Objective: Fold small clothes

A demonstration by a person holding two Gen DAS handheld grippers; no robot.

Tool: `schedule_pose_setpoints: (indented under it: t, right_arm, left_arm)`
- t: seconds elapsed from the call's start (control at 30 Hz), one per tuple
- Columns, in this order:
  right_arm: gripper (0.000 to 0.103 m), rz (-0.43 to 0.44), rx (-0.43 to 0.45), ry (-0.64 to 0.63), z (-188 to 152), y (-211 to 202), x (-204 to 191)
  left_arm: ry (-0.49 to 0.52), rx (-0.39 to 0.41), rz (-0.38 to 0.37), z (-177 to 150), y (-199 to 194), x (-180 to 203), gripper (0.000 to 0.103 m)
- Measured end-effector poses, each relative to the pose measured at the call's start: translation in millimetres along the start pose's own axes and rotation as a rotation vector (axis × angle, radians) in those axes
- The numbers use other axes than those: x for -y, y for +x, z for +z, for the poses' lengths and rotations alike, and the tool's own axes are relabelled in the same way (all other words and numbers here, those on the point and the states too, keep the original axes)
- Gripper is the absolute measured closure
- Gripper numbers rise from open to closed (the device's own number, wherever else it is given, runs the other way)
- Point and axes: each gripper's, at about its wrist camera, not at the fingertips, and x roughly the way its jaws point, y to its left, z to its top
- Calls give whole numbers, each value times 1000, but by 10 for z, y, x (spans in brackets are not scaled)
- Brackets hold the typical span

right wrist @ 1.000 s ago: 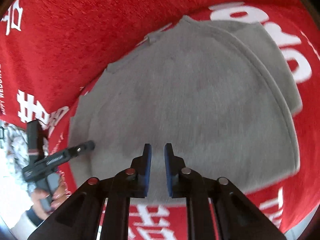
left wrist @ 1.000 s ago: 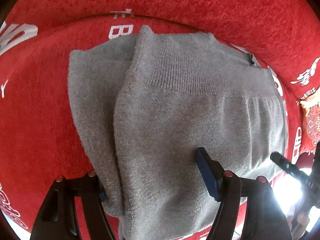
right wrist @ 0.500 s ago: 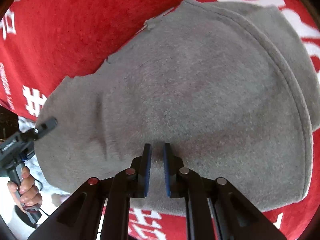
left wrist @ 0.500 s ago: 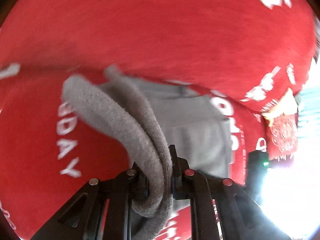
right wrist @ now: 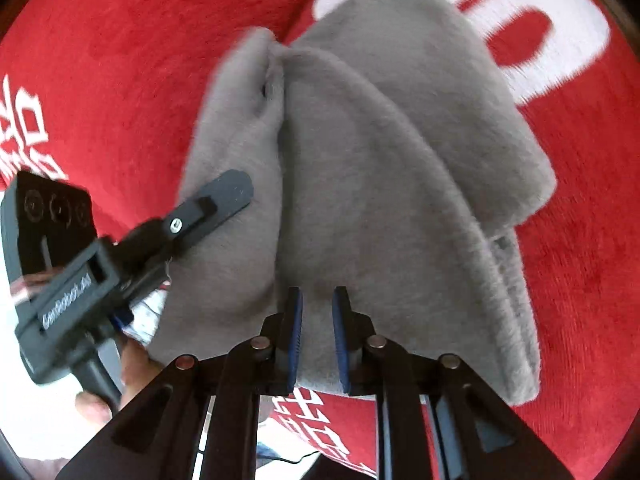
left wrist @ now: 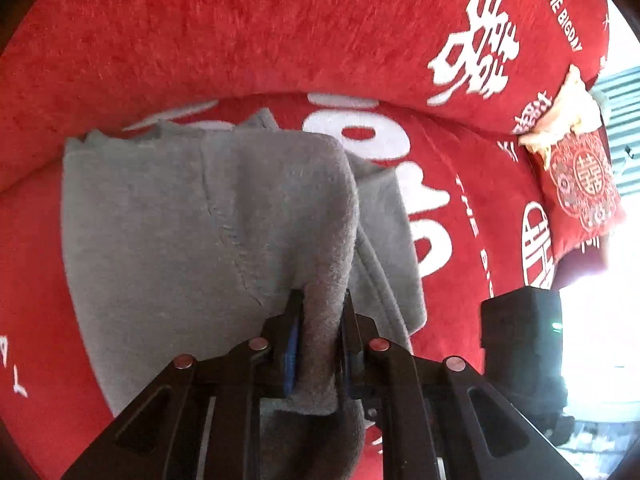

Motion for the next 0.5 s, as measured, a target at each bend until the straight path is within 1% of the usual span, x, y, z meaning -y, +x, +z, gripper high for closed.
schedule_pose_setpoints:
  t: [0.03, 0.07, 0.1, 0.13, 0.17, 0.2, 0.23, 0.27, 0.3, 0.37, 0.4, 0.43, 0.5]
  right_arm:
    - [73, 34, 6, 23, 18, 2, 33]
    - [66, 75, 17, 51, 34, -13, 67]
    - [52, 108, 28, 71, 46, -27, 86]
    - [47, 145, 46, 102, 67, -49, 110]
    - [46, 174, 59, 132, 93, -68, 136]
    - [43, 202, 68, 157, 119, -79, 159]
    - [39, 239, 77, 185, 147, -86, 185]
    - [35, 281, 87, 214, 180, -88, 213]
    - [29, 308, 90, 231, 209, -84, 226]
    - [28, 356, 88, 253, 298, 2, 218]
    - [28, 369, 79, 255, 348, 29, 190]
    - [28, 365, 68, 248, 376, -47, 175]
    - [28, 308, 30, 208, 492, -16, 84]
  left_arm:
    - [4, 19, 1, -21, -77, 26, 86]
    - [9, 33, 0, -44, -189, 52, 86]
    - [13, 40, 5, -62, -286, 51, 73]
    - [18, 53, 12, -70, -378, 63, 37]
    - [22, 89, 39, -99, -517, 67, 20]
    - [27, 154, 70, -142, -680, 62, 8]
    - [34, 188, 79, -154, -790, 22, 8]
    - [43, 198, 83, -169, -863, -11, 8]
    - [39, 201, 117, -191, -925, -77, 8]
    - [7, 203, 192, -232, -974, -286, 8]
    - [-20, 190, 228, -247, -957, -422, 8]
    - [-48, 175, 254, -257, -939, -540, 8]
    - [-136, 150, 299, -328, -875, -853, 8]
